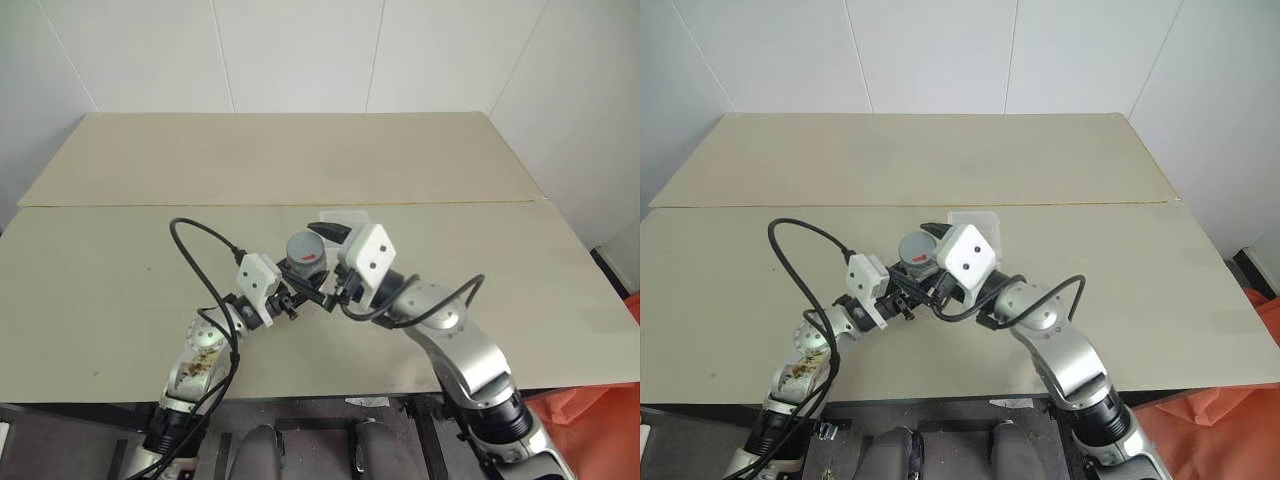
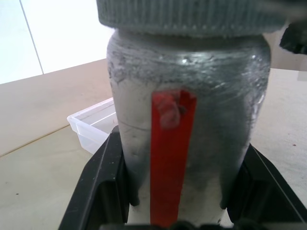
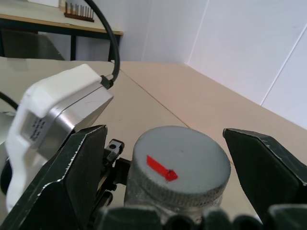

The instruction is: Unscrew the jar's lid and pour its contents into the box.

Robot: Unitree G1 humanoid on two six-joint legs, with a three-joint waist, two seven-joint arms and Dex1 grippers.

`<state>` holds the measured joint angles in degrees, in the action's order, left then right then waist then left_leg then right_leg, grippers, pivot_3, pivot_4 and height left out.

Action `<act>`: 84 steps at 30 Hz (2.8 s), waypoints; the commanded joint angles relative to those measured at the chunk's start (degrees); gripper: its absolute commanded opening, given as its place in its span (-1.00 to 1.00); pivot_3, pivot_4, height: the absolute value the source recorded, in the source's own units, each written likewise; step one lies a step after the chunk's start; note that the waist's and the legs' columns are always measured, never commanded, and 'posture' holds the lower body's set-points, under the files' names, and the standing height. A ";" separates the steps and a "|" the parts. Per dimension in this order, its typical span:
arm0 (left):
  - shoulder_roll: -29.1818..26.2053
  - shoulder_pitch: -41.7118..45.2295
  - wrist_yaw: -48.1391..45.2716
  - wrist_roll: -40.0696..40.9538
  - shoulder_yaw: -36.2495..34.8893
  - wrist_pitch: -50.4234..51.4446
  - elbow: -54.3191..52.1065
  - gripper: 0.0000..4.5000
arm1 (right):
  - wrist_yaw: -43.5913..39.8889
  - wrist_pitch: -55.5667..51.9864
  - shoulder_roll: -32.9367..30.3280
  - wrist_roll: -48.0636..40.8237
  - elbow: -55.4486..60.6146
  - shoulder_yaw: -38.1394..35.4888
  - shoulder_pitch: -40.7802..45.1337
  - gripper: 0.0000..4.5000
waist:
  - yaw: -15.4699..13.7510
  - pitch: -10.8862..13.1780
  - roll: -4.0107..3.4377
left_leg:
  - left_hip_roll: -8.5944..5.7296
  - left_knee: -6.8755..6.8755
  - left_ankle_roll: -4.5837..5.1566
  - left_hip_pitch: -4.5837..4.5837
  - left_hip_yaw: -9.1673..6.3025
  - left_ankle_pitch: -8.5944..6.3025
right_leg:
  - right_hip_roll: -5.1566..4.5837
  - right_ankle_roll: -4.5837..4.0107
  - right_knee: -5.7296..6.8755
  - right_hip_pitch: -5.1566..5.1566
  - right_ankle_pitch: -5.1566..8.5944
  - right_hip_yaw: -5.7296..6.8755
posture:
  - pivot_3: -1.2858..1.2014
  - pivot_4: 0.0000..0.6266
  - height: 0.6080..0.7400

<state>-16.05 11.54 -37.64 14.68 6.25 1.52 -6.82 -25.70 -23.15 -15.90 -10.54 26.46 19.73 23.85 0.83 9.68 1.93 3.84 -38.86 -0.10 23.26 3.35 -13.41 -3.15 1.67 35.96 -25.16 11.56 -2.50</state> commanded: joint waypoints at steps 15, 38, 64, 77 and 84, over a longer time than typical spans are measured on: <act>-0.13 0.48 -0.27 0.26 -0.05 -0.75 -1.97 -0.07 | 0.47 1.38 2.25 1.89 -0.25 -1.54 0.11 0.23 | 0.02 0.00 0.00 | 0.00 0.01 0.00 -0.01 0.00 0.00 | 0.00 0.00 0.00 0.00 0.00 0.00 | 0.03 -0.52 1.00; -5.35 -2.26 -12.72 6.90 3.30 0.54 -8.60 -0.07 | -65.26 11.44 -8.05 -19.81 -40.55 -6.61 27.93 0.23 | 0.24 0.01 -0.01 | 0.06 0.04 0.02 -0.11 -0.01 0.01 | 0.08 -0.06 0.05 0.01 0.02 -0.02 | 0.03 -0.52 1.00; -5.66 -4.14 -9.57 5.92 1.57 -0.33 -7.09 -0.07 | -58.58 10.78 -17.33 -28.40 -33.06 -14.42 23.47 0.98 | -0.21 0.01 -0.01 | 0.03 0.12 0.01 0.01 0.01 0.00 | -0.01 -0.13 -0.01 -0.03 0.00 0.05 | 0.03 -0.52 1.00; -5.02 -1.75 -10.19 5.17 2.09 -0.78 -4.84 -0.07 | -27.85 4.38 -9.59 -18.39 -4.64 -11.00 4.52 0.98 | 0.00 0.01 -0.01 | 0.02 -0.03 0.01 -0.05 0.02 0.00 | 0.00 0.01 0.09 -0.01 0.04 -0.01 | 0.03 -0.52 1.00; -5.06 -1.78 -10.79 5.15 2.29 -0.40 -5.12 -0.07 | -24.54 5.09 -6.47 -14.11 -6.25 -8.09 4.34 0.98 | -0.02 0.01 -0.01 | 0.02 0.00 0.01 -0.02 0.02 0.00 | 0.01 -0.04 0.05 -0.02 0.02 0.00 | 0.03 -0.52 1.00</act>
<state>-21.17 9.16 -48.10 19.60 8.57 1.68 -10.56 -51.11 -19.19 -22.98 -25.12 19.48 11.40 27.95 0.81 9.69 1.92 3.86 -38.86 -0.09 23.24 3.37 -13.41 -3.14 1.61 36.00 -25.19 11.57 -2.51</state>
